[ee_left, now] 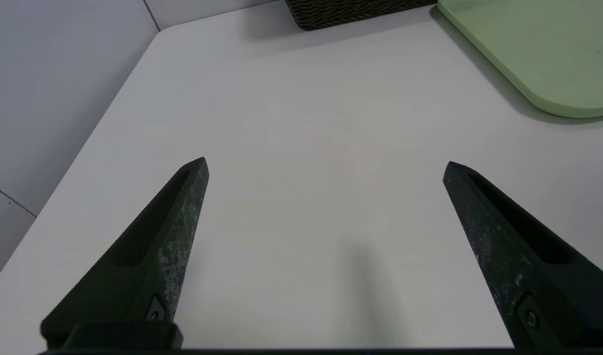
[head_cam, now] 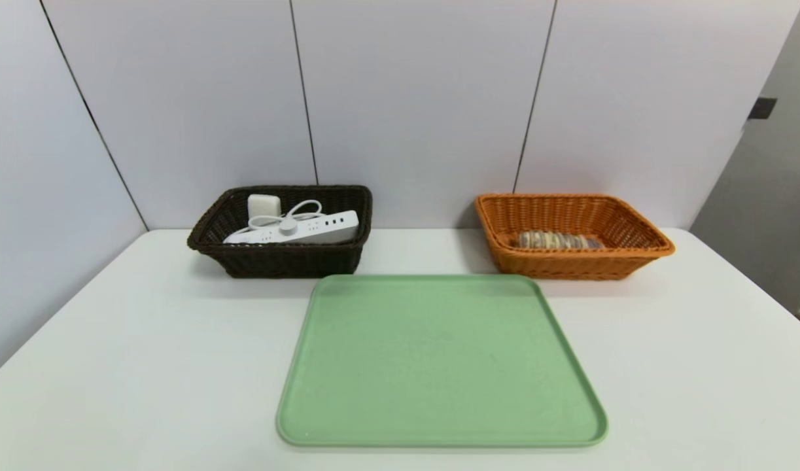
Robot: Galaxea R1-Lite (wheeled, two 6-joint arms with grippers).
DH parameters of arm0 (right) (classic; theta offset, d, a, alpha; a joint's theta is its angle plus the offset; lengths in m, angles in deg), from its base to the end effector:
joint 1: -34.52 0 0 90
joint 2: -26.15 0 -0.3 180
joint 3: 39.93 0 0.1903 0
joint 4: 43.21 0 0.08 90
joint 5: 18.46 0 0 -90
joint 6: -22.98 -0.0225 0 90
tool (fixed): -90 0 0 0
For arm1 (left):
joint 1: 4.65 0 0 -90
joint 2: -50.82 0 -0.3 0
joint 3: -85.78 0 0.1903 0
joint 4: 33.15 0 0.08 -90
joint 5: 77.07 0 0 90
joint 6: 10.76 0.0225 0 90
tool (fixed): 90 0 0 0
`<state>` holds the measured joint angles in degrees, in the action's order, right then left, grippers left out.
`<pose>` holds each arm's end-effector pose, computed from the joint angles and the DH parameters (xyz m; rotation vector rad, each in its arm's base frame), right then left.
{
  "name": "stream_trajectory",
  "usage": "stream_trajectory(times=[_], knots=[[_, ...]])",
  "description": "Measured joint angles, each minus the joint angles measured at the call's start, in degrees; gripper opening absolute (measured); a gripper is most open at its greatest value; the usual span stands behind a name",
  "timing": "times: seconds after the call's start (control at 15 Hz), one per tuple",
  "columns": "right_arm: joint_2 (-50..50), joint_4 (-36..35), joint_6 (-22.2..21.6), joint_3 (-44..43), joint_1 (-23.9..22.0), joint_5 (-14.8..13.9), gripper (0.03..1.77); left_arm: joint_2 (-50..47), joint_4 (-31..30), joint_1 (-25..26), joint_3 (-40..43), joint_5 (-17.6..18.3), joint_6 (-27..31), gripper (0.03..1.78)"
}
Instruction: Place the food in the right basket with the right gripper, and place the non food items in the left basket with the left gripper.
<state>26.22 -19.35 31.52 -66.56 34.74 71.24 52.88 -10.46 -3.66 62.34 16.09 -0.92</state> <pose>-0.0276 -0.0002 0.0902 -0.1488 -0.0494 -0.0051 -0.0201 -0.0016 0.0778 0.1709 0.0195 -0.0397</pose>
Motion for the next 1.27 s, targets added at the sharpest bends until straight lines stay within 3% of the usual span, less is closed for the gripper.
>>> stream_trajectory(times=[0.13,0.53,0.87,1.27], knots=[[0.00,-2.88,-0.30,2.34,0.00,0.32,1.70,-1.18,0.35,-0.11,0.05,0.06,-2.12,1.69],[0.00,-0.18,-3.46,3.22,0.00,0.67,1.70,-2.04,0.57,-0.13,0.07,-0.41,-6.45,1.69],[0.00,-0.11,-3.50,3.24,0.02,0.67,1.70,-2.06,0.39,-0.15,0.07,-4.04,-13.42,1.69],[0.00,1.30,-5.14,2.34,-0.04,0.51,1.70,-2.06,0.38,-0.17,0.07,-4.10,-13.67,1.69]])
